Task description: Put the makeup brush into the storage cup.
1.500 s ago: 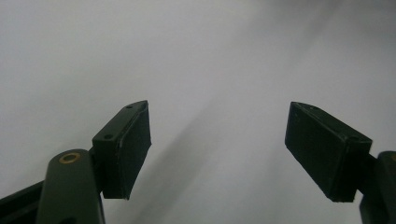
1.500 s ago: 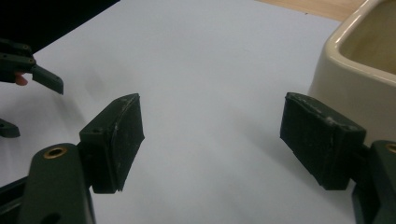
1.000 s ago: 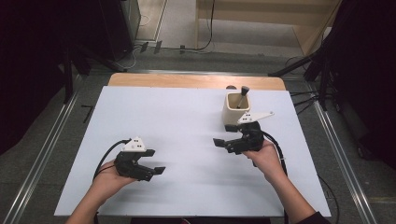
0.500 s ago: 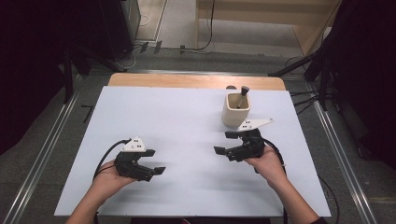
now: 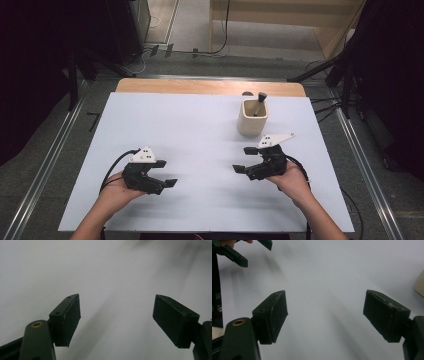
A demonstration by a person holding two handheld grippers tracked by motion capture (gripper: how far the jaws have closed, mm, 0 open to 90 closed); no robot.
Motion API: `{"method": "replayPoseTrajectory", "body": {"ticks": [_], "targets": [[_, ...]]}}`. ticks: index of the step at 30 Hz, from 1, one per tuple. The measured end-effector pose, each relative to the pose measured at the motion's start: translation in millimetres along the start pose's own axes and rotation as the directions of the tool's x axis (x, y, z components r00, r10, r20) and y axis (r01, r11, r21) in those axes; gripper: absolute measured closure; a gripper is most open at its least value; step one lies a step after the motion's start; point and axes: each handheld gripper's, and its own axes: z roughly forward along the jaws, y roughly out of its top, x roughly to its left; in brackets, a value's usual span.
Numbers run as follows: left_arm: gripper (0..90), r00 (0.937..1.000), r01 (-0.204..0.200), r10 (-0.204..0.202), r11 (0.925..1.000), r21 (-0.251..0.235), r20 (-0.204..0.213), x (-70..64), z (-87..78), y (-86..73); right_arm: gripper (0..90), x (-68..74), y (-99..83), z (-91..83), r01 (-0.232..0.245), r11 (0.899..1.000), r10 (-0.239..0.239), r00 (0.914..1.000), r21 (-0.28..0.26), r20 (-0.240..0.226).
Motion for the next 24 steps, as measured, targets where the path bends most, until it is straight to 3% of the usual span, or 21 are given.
{"method": "replayPoseTrajectory", "body": {"ticks": [24], "targets": [[22.9, 1.0, -0.004, 0.004, 0.9999, -0.01, 0.002, 0.8, -4.0, -2.0, 20.8, -3.0, -28.8, -23.1, 0.015, 1.0, -0.016, 0.9991, 0.025, 0.039]]}}
